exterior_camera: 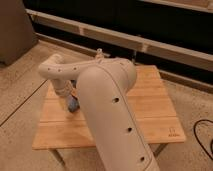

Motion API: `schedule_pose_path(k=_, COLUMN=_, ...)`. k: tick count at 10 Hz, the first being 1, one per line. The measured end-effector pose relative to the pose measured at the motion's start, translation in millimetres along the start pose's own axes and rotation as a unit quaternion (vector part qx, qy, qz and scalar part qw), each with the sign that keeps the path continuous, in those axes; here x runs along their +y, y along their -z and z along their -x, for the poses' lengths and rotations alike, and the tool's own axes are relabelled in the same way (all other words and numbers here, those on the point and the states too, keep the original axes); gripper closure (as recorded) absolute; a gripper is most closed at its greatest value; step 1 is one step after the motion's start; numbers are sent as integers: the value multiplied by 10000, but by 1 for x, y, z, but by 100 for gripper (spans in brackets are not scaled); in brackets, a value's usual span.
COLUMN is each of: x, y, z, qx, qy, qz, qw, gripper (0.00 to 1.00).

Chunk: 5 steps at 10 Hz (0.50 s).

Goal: Place the white sponge in the ceramic bowl

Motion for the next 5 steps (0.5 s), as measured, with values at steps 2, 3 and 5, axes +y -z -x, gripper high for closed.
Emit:
schedule_pose_path(k=2, x=2, y=-6, z=-2, qx=54, qy=4, qz=56, qw=10000, gripper=35)
schedule_pose_path(k=3, x=4, y=-10, z=-3, qx=88, qy=26, qz=91, qw=9999, gripper=37)
schedule_pose_path(k=5, x=5, y=-12, z=-2, qx=79, qy=104, qz=130, qw=9998, gripper=53)
